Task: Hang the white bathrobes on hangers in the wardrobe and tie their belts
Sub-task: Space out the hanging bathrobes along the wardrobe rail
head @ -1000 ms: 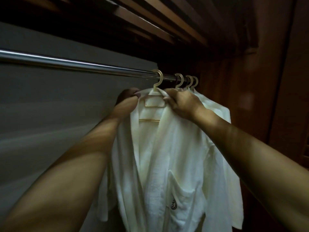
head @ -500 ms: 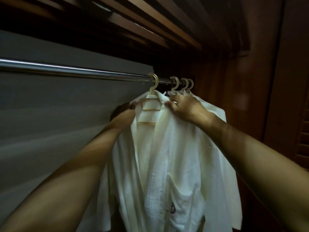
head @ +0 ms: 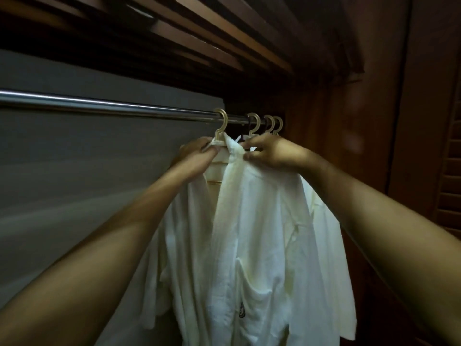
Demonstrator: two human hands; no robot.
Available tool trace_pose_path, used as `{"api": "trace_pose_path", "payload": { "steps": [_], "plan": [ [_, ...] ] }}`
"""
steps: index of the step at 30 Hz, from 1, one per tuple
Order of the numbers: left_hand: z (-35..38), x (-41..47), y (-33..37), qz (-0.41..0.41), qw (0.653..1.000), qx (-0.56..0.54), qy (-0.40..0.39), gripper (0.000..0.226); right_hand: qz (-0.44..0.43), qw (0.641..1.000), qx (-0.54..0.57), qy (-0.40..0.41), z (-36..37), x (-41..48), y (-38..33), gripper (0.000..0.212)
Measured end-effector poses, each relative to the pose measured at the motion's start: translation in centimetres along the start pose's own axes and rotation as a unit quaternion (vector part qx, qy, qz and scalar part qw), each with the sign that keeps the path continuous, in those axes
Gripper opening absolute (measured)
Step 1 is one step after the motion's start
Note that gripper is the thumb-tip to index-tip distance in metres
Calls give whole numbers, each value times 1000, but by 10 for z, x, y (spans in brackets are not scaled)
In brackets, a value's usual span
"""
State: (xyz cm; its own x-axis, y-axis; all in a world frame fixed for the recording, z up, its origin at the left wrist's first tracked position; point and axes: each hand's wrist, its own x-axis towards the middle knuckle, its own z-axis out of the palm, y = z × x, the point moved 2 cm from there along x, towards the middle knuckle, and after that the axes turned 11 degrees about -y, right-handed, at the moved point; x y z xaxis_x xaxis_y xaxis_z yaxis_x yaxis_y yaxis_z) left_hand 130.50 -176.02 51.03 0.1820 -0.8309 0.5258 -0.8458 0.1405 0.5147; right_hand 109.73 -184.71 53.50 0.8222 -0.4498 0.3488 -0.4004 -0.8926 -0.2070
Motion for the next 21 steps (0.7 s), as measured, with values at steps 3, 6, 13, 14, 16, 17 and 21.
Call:
{"api": "trace_pose_path", "payload": {
  "steps": [3, 6, 13, 14, 16, 17, 21],
  "plan": [
    [2, -6, -7, 8, 1000, -26, -2, 36, -27, 997, 73, -28, -4, 3, -1, 20],
    [8, -8, -12, -19, 998, -43, 35, 34, -19, 983, 180, -41, -6, 2, 9, 20],
    [19, -9, 11, -62, 977, -97, 176, 31, 0, 977, 199, 70, -25, 12, 49, 16],
    [20, -5, 17, -68, 976, -87, 189, 37, 5, 981, 180, 79, -26, 15, 52, 17],
    [27, 4, 30, -95, 975, -47, 195, 48, 30, 985, 139, 94, -24, 21, 57, 17],
    [32, 7, 37, -113, 974, -34, 194, 51, 45, 988, 119, 92, -22, 22, 59, 16],
    [43, 20, 57, -164, 963, -17, 212, 47, 41, 994, 84, 64, -5, 25, 71, 22]
  ]
}}
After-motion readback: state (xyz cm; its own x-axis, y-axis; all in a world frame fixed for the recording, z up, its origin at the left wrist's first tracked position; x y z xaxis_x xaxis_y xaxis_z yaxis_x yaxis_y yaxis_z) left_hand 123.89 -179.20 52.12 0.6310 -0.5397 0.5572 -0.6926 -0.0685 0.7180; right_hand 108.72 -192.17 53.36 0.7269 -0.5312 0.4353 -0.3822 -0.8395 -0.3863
